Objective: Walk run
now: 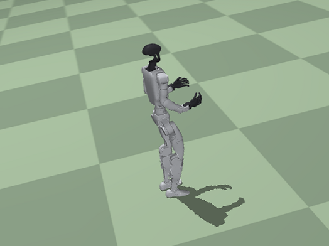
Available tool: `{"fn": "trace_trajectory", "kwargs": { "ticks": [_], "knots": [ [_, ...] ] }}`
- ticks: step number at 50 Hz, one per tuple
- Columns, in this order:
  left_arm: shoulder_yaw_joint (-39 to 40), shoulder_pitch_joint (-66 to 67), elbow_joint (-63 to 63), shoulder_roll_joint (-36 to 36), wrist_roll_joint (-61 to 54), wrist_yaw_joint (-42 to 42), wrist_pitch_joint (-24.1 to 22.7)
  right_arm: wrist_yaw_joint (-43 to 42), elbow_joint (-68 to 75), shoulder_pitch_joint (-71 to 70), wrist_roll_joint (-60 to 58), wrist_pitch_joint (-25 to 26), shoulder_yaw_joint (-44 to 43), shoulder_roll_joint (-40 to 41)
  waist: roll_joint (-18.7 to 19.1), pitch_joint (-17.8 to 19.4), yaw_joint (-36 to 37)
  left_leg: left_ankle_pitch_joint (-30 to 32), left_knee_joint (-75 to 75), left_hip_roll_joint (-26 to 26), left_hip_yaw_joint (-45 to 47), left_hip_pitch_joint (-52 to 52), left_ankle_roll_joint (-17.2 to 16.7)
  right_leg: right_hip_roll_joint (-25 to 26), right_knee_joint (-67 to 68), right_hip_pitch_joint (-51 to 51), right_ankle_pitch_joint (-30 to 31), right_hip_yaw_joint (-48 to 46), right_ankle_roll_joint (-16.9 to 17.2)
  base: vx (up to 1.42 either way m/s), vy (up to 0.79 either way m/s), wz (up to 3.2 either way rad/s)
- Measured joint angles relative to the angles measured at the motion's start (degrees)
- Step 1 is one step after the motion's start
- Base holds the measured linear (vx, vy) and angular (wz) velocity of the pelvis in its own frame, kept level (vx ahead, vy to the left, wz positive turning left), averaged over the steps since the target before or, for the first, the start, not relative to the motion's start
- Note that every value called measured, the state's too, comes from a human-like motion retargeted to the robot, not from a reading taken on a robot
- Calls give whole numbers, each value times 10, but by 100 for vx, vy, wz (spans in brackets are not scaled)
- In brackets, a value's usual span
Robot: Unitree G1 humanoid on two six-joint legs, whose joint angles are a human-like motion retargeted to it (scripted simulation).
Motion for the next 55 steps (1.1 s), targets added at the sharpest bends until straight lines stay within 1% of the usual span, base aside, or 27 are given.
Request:
{"fn": "trace_trajectory", "kwargs": {
  "ticks": [2, 5, 7, 8, 10, 12, 13, 16, 20, 23, 24, 25, 27, 28, 30, 32, 33, 36, 37, 38, 40, 42, 45, 47, 50, 53, 55],
  "knots": [
    [1, 1, -4, 2, -1, -1, 0, -7, 0, 0, -1, -7, 6, 7, 2, -7, 1, -6, -12, 13, 34, 3, -3, -21, 17, -13, -18, -86, 13, 6, -16, -156],
    [-1, 6, -11, 0, -13, 3, 3, -4, 2, 1, 3, -6, 22, 17, 3, -17, 15, -16, -31, 30, 97, 11, -7, -50, 13, -2, -52, -273, -21, -3, -17, -194],
    [-6, 9, -19, 0, -25, 2, 7, 0, 3, 1, 4, -4, 27, 19, -2, -18, 20, -28, -36, 35, 135, 23, -16, -52, -6, 15, -35, -355, -41, -1, -18, -173],
    [-6, 11, -25, 4, -30, 0, 8, 1, 4, 0, 3, -3, 28, 18, -5, -16, 18, -35, -32, 35, 150, 30, -22, -49, -20, 17, -28, -344, -46, 4, -20, -133],
    [-7, 17, -38, 17, -31, -6, 7, 6, 6, -3, -1, -1, 31, 18, -16, -12, 1, -51, -9, 31, 171, 40, -37, -39, -29, -4, -23, -234, -40, 9, -21, -96],
    [-11, 23, -44, 22, -30, -11, 8, 7, 9, -2, -1, -1, 31, 22, -32, -15, -15, -53, 48, 34, 188, 25, -51, -54, -37, -10, -13, -210, -39, 10, -25, -110],
    [-14, 25, -44, 21, -31, -14, 8, 7, 8, -2, 1, -2, 31, 26, -43, -15, -16, -51, 83, 32, 187, 10, -44, -60, -41, -12, -10, -203, -42, 2, -20, -151],
    [-30, 24, -48, 24, -31, -14, 2, 10, 4, -6, 2, 2, 23, 28, -61, -5, -26, -68, 153, 9, 93, -34, -43, -61, -47, -28, 10, -123, -25, -9, -15, -176],
    [-35, 18, -53, 39, -10, -11, -17, 6, -5, -6, 4, 3, 24, 36, -72, 2, -22, -108, 149, -45, -87, -63, -64, -48, -62, -40, 44, -60, -2, -12, -11, -273],
    [-36, 14, -54, 36, -6, -3, -22, 6, -15, -3, -2, 5, 27, 39, -73, 4, -2, -60, 98, -72, -190, -60, -87, -16, -62, -59, 65, 19, 22, -7, -12, -343],
    [-36, 10, -56, 37, -4, -2, -23, 5, -20, -3, -5, 5, 26, 38, -73, 5, -1, -33, 79, -72, -186, -54, -74, -10, -60, -66, 67, 33, 33, -15, -9, -324],
    [-36, 6, -58, 39, -2, -2, -24, 3, -25, -3, -7, 6, 23, 37, -75, 6, -2, -8, 62, -70, -168, -45, -51, -8, -57, -72, 66, 44, 47, -17, -8, -309],
    [-30, -1, -61, 45, 5, 1, -26, 1, -28, -3, -13, 10, 18, 41, -75, 7, -11, -23, 37, -45, -69, -30, -9, -3, -40, -88, 42, 55, 81, -18, -10, -305],
    [-27, -1, -60, 48, 6, 3, -26, -1, -27, 0, -15, 11, 16, 46, -71, 4, -23, -31, 19, -32, -38, -16, 3, 3, -31, -94, 31, 48, 83, -20, -14, -313],
    [-12, 3, -61, 52, 5, 7, -25, -8, -19, 7, -17, 8, 25, 58, -63, -2, -35, -41, 6, 4, 8, -7, -4, 2, -12, -107, -4, -14, 37, -26, -15, -355],
    [9, 4, -64, 62, 5, 10, -24, -11, -14, 18, -18, 2, 43, 63, -49, -13, -48, -51, -3, 40, 82, -6, -2, -32, 3, -90, -47, -211, -23, -36, -18, -355],
    [19, 4, -66, 67, 7, 10, -24, -12, -13, 22, -20, 0, 50, 60, -43, -16, -57, -57, -10, 48, 110, 0, 2, -32, 9, -81, -54, -258, -47, -33, -12, -304],
    [32, 9, -67, 67, 4, 2, -21, -15, -6, 35, -30, -1, 55, 43, -41, -20, -62, -71, -19, 61, 192, 32, -5, -41, 73, -84, -36, -215, -65, -10, -6, -247],
    [28, 15, -67, 65, 3, -2, -20, -15, -6, 41, -35, -1, 51, 39, -44, -25, -64, -74, -21, 60, 214, 43, -11, -45, 83, -85, -30, -194, -57, 16, -1, -179],
    [22, 22, -66, 63, 1, -5, -19, -16, -5, 47, -38, 0, 47, 36, -48, -33, -68, -78, -20, 57, 235, 52, -15, -49, 70, -77, -39, -193, -31, 20, -6, -176],
    [13, 39, -65, 61, -1, -12, -19, -16, -5, 59, -43, 0, 45, 35, -57, -49, -73, -86, -5, 53, 282, 68, -32, -51, 32, -59, -28, -187, -45, 24, -20, -184],
    [10, 57, -62, 66, -5, -30, -19, -18, -4, 70, -43, -5, 47, 39, -73, -61, -77, -79, 48, 55, 292, 65, -37, -31, 22, -81, -16, -79, -60, 18, -21, -181],
    [-4, 70, -57, 68, -26, -62, -17, -31, -11, 72, -36, -20, 50, 47, -93, -55, -74, -65, 147, 25, 162, 13, -2, -38, 22, -96, 7, 5, -49, -10, -7, -208],
    [-11, 65, -50, 63, -35, -65, -15, -33, -17, 69, -38, -24, 55, 49, -90, -49, -64, -59, 159, -8, 27, -7, -48, -19, 8, -95, 25, 37, -48, -23, -4, -263],
    [-12, 61, -49, 68, -27, -65, -19, -33, -20, 74, -46, -25, 61, 47, -86, -49, -59, -53, 137, -44, -100, -14, -62, 14, -19, -95, 54, 110, -46, -10, -4, -266],
    [-10, 54, -54, 71, -16, -63, -23, -34, -22, 79, -46, -27, 64, 42, -71, -44, -47, -6, 76, -41, -120, -10, -51, 45, -47, -93, 84, 143, -33, -17, 1, -262],
    [-13, 49, -54, 66, -17, -58, -22, -34, -22, 78, -46, -27, 60, 34, -70, -43, -61, -22, 53, -43, -85, 4, -28, 47, -63, -92, 100, 162, -2, -22, 2, -192]
  ]
}}
